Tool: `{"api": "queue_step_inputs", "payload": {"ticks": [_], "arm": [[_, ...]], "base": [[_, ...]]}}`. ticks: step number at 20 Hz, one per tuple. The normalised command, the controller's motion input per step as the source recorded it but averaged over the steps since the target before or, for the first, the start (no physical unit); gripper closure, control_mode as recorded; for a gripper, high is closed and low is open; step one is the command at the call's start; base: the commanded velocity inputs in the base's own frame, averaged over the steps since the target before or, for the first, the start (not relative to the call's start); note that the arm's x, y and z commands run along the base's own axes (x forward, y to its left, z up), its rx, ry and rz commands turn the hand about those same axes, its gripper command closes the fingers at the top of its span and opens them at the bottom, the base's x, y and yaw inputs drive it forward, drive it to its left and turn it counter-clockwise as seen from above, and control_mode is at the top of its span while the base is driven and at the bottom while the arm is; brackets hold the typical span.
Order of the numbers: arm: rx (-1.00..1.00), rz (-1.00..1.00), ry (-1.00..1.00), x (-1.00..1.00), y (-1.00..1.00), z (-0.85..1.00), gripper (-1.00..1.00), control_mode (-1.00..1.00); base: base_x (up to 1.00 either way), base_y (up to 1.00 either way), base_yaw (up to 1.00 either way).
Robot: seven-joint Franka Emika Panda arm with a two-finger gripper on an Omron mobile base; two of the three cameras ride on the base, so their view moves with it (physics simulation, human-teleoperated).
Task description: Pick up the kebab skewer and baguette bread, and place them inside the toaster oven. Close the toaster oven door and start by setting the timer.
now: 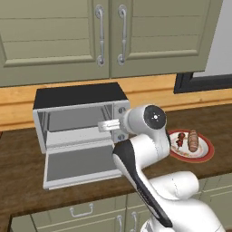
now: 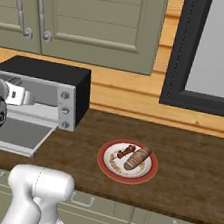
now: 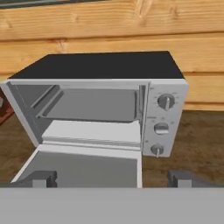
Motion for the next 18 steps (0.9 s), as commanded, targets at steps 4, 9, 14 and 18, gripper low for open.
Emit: {"api": "queue_step_inputs", "payload": {"ticks": [4,9,14,18], "arm": [[0.01,0.0,0.0,0.4,0.46,-0.23,-1.0,-1.0],[0.0,0.0,0.0,0.55,0.3,-0.22,-1.0,-1.0],[0.0,0.0,0.0,0.57,0.03,-0.26,-1.0,-1.0],[0.0,0.0,0.0,0.53,0.0,-0.19,-1.0,-1.0]], "base": [[0.0,0.0,0.0],[0.0,0.0,0.0],[0.0,0.0,0.0],[0.0,0.0,0.0]]}}
